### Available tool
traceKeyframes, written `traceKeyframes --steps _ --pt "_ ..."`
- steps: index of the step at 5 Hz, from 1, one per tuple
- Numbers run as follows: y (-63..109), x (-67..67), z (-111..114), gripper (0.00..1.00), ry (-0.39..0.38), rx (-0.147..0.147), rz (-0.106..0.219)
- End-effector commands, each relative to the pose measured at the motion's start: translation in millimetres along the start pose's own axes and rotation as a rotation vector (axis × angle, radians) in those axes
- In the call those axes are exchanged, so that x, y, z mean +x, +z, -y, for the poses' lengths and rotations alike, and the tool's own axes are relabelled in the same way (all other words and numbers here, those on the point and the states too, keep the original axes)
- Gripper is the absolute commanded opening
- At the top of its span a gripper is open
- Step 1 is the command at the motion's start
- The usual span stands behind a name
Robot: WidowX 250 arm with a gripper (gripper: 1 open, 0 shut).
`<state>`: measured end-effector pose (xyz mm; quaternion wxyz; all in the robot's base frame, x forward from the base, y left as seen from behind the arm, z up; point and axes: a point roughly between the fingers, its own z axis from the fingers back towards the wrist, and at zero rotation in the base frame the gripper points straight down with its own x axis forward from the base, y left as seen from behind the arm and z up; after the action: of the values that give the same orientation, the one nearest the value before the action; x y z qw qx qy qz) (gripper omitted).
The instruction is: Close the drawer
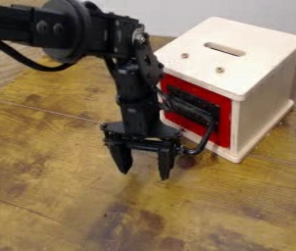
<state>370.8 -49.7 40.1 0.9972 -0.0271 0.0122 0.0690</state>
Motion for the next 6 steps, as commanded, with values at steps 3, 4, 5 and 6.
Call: traceKeyframes --steps 3,4,5,6 --pt "48.4 5.7 -11.8 1.00 0.048 -0.034 0.131" --pt "47.7 6.5 -13.7 1.00 0.052 -0.036 0.133" --pt "46.2 6.6 -14.1 1.00 0.055 -0.038 0.134" --pt "44.5 7.1 -14.8 1.00 0.058 -0.040 0.135"
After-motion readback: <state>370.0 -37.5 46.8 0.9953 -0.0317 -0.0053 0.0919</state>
